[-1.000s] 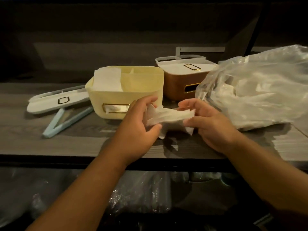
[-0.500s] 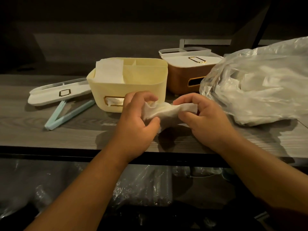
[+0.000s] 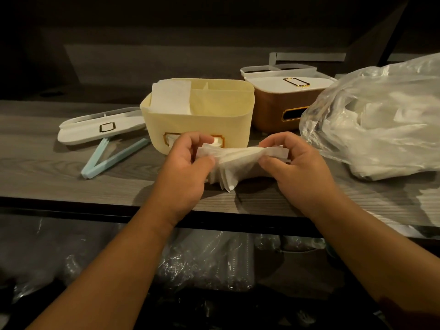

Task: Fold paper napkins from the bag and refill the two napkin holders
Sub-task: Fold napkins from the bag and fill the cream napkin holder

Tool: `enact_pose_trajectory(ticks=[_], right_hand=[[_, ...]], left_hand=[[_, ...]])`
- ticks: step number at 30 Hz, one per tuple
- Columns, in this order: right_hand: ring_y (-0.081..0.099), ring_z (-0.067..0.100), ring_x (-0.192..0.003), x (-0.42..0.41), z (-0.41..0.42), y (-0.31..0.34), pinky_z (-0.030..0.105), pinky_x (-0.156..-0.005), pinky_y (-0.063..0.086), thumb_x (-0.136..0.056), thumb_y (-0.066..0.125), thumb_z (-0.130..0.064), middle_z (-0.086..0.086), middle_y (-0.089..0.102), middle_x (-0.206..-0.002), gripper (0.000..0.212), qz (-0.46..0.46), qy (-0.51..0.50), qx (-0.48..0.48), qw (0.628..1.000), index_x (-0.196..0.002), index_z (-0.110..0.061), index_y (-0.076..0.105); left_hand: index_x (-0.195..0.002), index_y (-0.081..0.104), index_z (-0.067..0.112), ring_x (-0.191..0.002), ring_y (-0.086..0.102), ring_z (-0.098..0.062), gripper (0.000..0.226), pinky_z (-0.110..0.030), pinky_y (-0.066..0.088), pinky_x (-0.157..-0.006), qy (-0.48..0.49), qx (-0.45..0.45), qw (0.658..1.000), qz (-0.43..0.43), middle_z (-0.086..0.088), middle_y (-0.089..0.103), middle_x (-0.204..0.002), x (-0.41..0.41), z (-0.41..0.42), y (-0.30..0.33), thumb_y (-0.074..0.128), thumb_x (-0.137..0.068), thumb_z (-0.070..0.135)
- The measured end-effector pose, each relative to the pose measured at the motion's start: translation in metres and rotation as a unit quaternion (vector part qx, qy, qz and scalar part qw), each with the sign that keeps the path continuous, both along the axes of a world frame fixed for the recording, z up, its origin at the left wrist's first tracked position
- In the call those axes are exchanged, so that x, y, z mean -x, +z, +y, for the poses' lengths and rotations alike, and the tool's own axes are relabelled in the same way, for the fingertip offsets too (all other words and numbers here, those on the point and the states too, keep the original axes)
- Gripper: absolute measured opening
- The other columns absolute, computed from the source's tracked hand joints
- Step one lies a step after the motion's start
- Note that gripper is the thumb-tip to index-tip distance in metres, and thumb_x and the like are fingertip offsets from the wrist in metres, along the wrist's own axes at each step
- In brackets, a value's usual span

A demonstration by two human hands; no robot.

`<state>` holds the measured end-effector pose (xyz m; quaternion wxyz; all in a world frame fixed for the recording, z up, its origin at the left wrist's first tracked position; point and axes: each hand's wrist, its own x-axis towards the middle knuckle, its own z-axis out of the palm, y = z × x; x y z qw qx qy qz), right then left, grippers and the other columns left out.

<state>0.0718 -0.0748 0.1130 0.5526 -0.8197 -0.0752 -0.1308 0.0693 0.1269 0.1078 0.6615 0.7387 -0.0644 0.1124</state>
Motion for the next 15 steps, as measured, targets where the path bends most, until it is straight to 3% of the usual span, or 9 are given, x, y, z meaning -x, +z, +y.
enact_pose_trajectory(ticks=[6,10,12,15], right_hand=[[0.059,0.002,-0.098,-0.001,0.000,-0.001,0.021,-0.077,0.052,-0.091,0.071,-0.028,-0.023,0.061,-0.104,0.024,-0.005,-0.024,0.015,1.000,-0.109,-0.042,0.064],[0.061,-0.001,-0.085,-0.003,0.000,-0.001,0.013,-0.063,0.048,-0.092,0.070,-0.025,-0.018,0.066,-0.092,0.011,-0.002,-0.031,0.003,1.000,-0.095,-0.036,0.067],[0.062,0.002,-0.078,-0.003,-0.001,-0.002,0.014,-0.060,0.049,-0.091,0.070,-0.017,-0.012,0.068,-0.088,0.014,-0.003,-0.021,-0.029,0.999,-0.089,-0.031,0.068],[0.068,0.013,-0.080,0.001,-0.003,0.005,0.025,-0.069,0.056,-0.089,0.068,-0.005,-0.004,0.071,-0.087,0.019,-0.021,0.028,-0.119,0.992,-0.085,-0.024,0.068]], left_hand=[[-0.095,0.064,0.027,-0.102,0.066,-0.017,0.019,-0.036,0.056,-0.089,0.039,0.010,0.999,0.011,0.003,0.071,-0.102,-0.005,0.003,-0.002,0.063,-0.093,0.008],[-0.100,0.064,0.027,-0.101,0.067,-0.016,0.016,-0.038,0.056,-0.089,0.095,0.016,0.995,0.018,0.004,0.071,-0.102,-0.010,0.002,-0.004,0.059,-0.097,0.012],[-0.100,0.062,0.028,-0.098,0.067,-0.015,0.016,-0.039,0.058,-0.085,0.125,0.018,0.992,0.017,0.006,0.070,-0.101,-0.012,0.002,-0.004,0.056,-0.098,0.013],[-0.100,0.061,0.032,-0.096,0.069,-0.015,0.017,-0.045,0.061,-0.082,0.128,0.012,0.992,0.015,0.006,0.071,-0.102,-0.011,0.001,-0.002,0.056,-0.098,0.016]])
